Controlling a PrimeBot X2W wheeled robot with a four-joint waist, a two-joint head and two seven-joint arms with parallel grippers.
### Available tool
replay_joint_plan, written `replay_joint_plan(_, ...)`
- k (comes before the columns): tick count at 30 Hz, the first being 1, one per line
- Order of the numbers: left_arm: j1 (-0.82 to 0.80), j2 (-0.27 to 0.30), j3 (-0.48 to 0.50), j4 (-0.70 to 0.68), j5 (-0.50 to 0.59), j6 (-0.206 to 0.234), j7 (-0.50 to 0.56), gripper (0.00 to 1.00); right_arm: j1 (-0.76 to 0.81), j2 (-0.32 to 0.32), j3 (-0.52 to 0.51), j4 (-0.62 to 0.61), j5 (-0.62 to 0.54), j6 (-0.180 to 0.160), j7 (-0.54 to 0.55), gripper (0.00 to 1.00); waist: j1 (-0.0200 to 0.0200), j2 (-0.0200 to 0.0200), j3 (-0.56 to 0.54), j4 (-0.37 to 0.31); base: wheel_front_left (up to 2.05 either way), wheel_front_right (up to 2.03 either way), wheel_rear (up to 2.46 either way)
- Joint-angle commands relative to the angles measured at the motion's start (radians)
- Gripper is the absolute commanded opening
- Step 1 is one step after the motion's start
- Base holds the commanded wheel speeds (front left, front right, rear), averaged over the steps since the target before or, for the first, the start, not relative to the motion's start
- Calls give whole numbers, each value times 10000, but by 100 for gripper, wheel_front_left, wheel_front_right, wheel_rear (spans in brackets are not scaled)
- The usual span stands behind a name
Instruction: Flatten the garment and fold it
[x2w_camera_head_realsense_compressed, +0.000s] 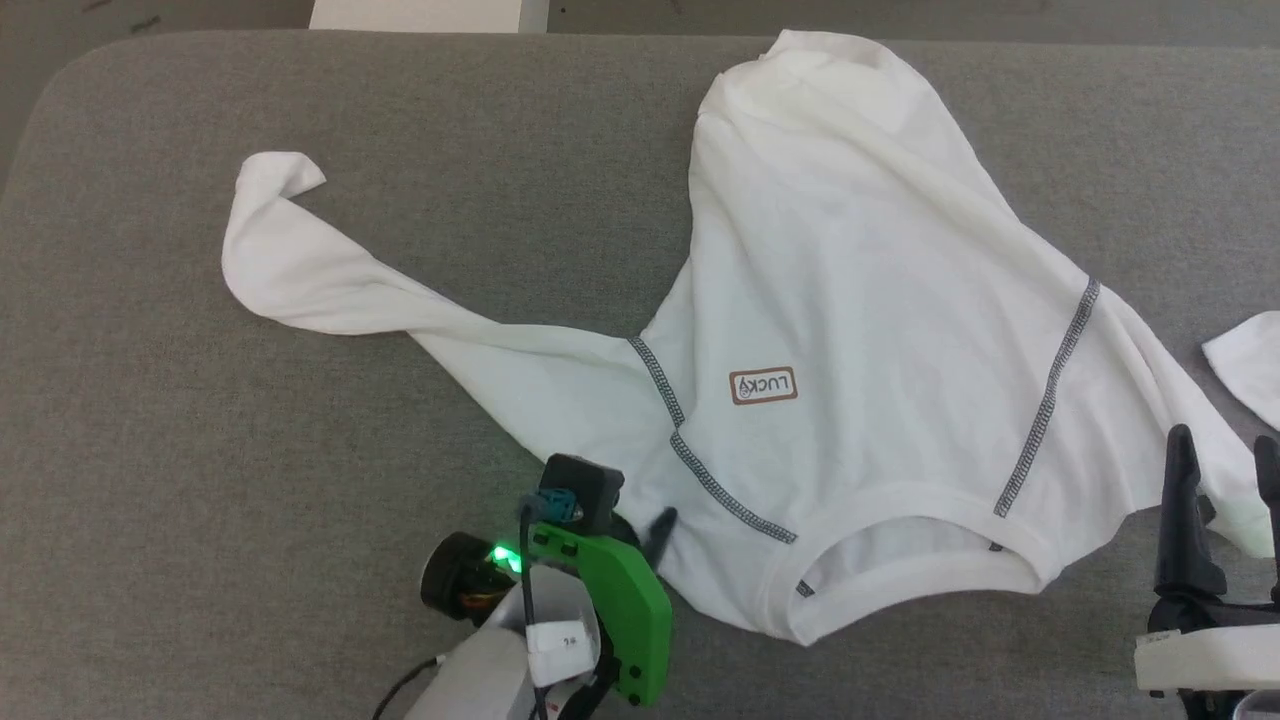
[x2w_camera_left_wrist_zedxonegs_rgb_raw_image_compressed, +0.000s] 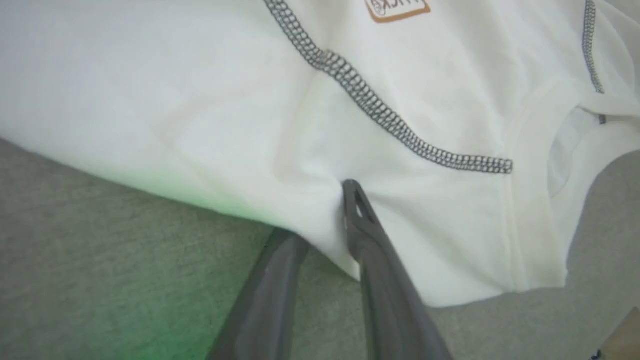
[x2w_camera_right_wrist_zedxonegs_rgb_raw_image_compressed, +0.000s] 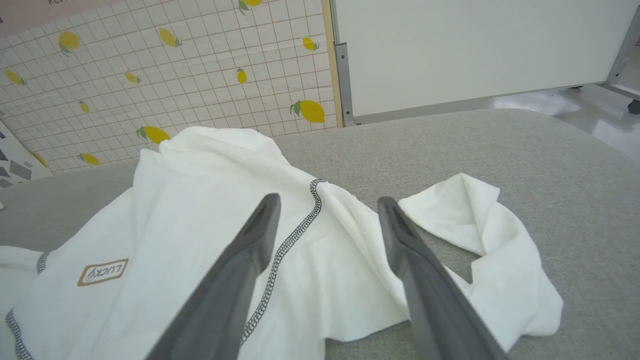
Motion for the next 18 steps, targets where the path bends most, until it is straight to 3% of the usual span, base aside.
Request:
replay_joint_plan(1,81,43,-184,557,49,-87,55,0,-187,3,21,13,-44,-13,-16,100,1,-1,35,-39,0,0,0)
replay_joint_plan(10,650,-66,694,65,-801,347,-1253,0,-241,3,3,-34,-114,-13,104,100,1,-1,-116,-50,0,0,0)
replay_joint_plan(18,1832,604,1763,-1602,-1208,1027,-1487,0,-76,3,197,-239,-342,-13,645,100,1,-1,-324,155,0,0,0)
